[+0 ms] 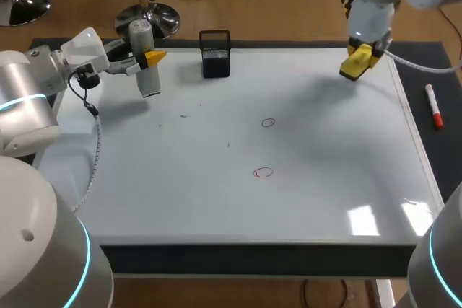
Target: Pick up the inspection probe, press it on each red-marked spot on the whiteboard one by one, put down the probe, pick up the eraser, and wipe off all the red marks.
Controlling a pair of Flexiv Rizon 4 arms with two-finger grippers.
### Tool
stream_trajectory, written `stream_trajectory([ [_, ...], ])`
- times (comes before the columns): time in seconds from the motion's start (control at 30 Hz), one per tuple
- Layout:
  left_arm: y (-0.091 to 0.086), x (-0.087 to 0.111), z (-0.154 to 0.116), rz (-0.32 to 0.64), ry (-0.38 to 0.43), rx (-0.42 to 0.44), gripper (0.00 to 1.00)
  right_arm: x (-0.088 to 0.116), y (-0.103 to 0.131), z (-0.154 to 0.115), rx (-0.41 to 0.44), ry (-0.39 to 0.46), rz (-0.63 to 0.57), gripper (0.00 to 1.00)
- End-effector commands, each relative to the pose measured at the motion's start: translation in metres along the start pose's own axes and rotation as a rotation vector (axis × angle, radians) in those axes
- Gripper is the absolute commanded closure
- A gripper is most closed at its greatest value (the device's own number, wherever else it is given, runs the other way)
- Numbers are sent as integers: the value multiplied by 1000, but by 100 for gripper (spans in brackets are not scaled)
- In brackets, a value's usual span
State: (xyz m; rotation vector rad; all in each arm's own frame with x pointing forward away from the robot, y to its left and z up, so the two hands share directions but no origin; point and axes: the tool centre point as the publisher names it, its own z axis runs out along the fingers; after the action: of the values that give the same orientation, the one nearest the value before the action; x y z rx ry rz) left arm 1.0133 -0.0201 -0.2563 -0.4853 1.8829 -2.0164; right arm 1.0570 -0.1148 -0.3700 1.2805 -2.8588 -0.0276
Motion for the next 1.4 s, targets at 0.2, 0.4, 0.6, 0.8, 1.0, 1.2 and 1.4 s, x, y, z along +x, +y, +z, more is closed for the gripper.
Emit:
stream_trajectory([
  [0.2, -1, 0, 1, 0, 1, 0, 100, 3, -2, -4, 22, -11, -1, 100],
  [0.4, -1, 0, 1, 0, 1, 0, 100, 3, -2, -4, 22, -11, -1, 100],
  [0.6, -1, 0, 1, 0, 1, 0, 100, 3, -2, -4, 22, -11, -1, 100],
  [0.8, -1, 0, 1, 0, 1, 0, 100, 3, -2, -4, 22, -11, -1, 100],
  [1.0, -2, 4, 7, 20, 37, -2, 100, 3, -2, -4, 22, -11, -1, 100],
  [1.2, -10, 29, 18, 46, 103, 21, 100, 3, -2, -4, 22, -11, -1, 100],
  [1.4, -15, 58, 38, 41, 194, 29, 100, 3, -2, -4, 22, -11, -1, 100],
])
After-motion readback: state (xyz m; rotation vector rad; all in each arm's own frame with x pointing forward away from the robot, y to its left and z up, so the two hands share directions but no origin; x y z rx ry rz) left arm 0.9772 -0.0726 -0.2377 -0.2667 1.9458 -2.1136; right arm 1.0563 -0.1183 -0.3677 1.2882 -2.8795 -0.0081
